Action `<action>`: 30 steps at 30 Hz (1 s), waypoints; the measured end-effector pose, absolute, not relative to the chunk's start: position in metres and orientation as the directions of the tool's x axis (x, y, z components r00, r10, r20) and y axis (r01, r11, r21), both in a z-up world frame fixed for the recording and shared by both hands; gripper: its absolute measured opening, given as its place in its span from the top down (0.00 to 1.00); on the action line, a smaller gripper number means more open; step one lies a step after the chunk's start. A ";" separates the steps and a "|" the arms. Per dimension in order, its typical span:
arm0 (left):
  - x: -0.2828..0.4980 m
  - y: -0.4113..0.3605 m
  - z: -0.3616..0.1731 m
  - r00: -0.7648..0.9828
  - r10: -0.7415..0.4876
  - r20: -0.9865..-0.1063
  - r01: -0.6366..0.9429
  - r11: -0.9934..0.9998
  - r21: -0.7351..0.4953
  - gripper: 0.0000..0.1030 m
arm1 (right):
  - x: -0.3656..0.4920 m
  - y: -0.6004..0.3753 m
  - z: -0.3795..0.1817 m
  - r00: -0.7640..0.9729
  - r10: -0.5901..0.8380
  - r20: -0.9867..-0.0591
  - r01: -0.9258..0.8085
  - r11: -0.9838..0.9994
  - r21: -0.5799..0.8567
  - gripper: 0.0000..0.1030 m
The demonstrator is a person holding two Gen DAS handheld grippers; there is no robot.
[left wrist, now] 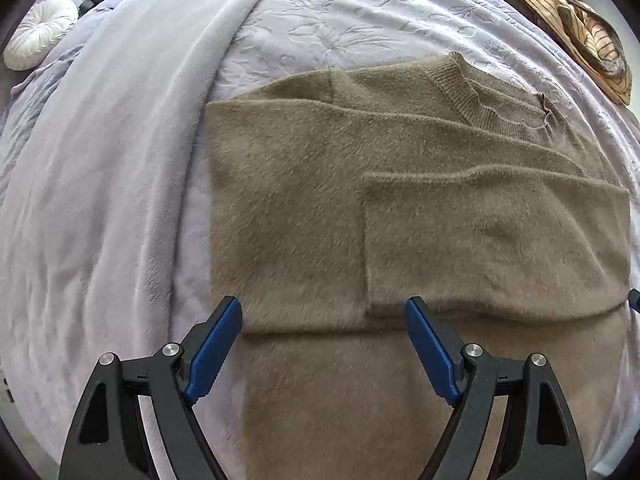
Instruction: Fold small clothes
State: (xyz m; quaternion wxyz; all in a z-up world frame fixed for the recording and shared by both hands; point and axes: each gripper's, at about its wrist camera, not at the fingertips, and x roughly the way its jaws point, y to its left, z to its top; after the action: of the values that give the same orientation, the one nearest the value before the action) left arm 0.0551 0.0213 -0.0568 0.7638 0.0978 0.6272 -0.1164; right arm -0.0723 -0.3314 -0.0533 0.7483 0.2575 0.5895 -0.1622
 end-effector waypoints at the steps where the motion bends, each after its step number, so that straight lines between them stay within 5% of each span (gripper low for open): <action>1: 0.052 0.024 -0.054 0.181 -0.059 -0.982 0.295 0.955 -0.003 0.18 | -0.076 -0.329 -0.048 0.250 0.062 -0.966 0.556 0.808 0.196 0.71; 6: 0.034 0.032 -0.039 0.150 -0.057 -0.987 0.292 0.956 -0.011 0.18 | -0.090 -0.316 -0.032 0.272 0.095 -0.958 0.572 0.784 0.240 0.60; 14: 0.000 0.036 -0.010 0.141 -0.048 -0.989 0.325 0.946 0.000 0.18 | -0.091 -0.265 -0.013 0.265 0.123 -0.956 0.515 0.820 0.249 0.59; 16: -0.008 0.032 -0.005 0.139 -0.048 -0.989 0.334 0.943 0.001 0.18 | -0.092 -0.255 -0.009 0.268 0.135 -0.954 0.504 0.824 0.258 0.51; 30: -0.033 0.026 0.009 0.091 -0.043 -0.995 0.392 0.920 -0.004 0.18 | -0.103 -0.223 0.012 0.277 0.172 -0.945 0.483 0.825 0.292 0.48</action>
State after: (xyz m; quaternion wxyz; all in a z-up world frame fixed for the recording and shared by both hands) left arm -0.0334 0.0257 0.0091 0.7264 0.1328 0.6575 -0.1499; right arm -0.1034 -0.2228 0.0116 0.7496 0.2767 0.5923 -0.1037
